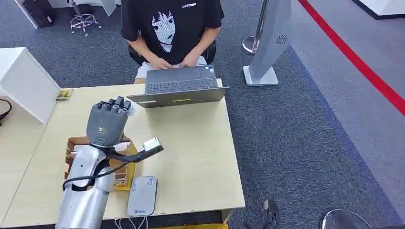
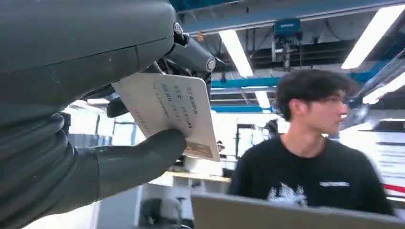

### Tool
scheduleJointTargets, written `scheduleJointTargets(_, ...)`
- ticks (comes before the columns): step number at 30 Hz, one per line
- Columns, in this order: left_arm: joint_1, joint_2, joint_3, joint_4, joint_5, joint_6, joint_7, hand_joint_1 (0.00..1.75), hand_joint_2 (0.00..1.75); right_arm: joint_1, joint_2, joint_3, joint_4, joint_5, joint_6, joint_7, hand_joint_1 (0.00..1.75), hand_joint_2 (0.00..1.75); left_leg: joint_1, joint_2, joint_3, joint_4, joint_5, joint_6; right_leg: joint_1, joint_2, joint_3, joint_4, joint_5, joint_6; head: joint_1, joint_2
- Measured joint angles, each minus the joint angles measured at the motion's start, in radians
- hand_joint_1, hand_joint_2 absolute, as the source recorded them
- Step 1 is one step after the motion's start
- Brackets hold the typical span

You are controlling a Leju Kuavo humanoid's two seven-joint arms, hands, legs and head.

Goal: Pass the card to the sensor for recognition and then transmit it.

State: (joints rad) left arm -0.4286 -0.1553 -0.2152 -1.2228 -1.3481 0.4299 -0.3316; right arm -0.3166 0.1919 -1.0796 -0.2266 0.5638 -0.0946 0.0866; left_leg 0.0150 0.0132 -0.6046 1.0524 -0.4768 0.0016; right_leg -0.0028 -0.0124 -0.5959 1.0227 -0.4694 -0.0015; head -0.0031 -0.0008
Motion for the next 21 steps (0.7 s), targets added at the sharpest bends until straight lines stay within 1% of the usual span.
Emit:
scheduleJointTargets(4,-0.085,0.006,0.034,0.086,-0.045,0.008,0.034,1.75,1.75,-0.009,0.007,0.012,0.003,0.013,0.000,0.009,0.00,1.75,0.000,0.000,0.000,0.000,0.000,0.000,0.000,0.000,0.000,0.000,0.000,0.000,0.000,0.000)
scheduleJointTargets(10,-0.138,0.001,0.043,0.161,-0.082,0.020,0.053,1.75,1.75,-0.013,0.013,0.018,0.005,0.024,-0.002,0.015,0.00,1.75,0.000,0.000,-0.001,0.000,0.000,0.000,0.000,0.000,-0.001,0.000,0.000,0.000,0.000,0.000)
scheduleJointTargets(15,-0.161,-0.009,0.043,0.193,-0.096,0.020,0.053,1.75,1.75,-0.015,0.016,0.018,0.005,0.028,0.002,0.015,0.00,1.75,0.000,0.000,-0.001,0.000,0.000,0.000,0.000,0.000,-0.001,0.000,0.000,0.000,0.000,0.000)
scheduleJointTargets(21,-0.175,-0.014,0.043,0.206,-0.108,0.019,0.053,1.75,1.75,-0.015,0.019,0.018,0.005,0.029,0.001,0.015,0.00,1.75,0.000,0.000,-0.001,0.000,0.000,0.000,0.000,0.000,-0.001,0.000,0.000,0.000,0.000,0.000)
